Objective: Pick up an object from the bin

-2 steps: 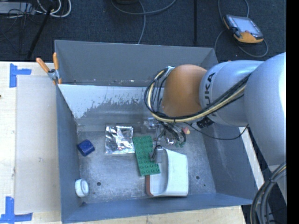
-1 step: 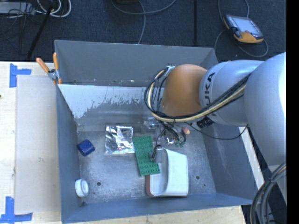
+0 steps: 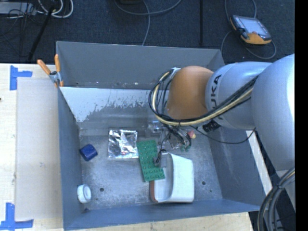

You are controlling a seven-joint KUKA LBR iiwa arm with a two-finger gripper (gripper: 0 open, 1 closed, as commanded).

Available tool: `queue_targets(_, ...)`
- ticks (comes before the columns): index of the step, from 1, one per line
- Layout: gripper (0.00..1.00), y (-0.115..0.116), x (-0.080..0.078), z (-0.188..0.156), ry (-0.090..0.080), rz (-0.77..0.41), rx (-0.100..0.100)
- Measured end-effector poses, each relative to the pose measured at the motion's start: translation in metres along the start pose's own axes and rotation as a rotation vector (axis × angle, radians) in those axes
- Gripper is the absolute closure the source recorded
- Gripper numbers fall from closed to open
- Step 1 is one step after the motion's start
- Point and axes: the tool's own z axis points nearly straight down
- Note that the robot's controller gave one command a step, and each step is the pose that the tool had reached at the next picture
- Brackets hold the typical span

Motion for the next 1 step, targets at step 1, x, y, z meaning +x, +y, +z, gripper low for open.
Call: queue_targets(1, 0.00, 0.0000, -0.0003, -0.0004, 0.000, 0.005, -0.002)
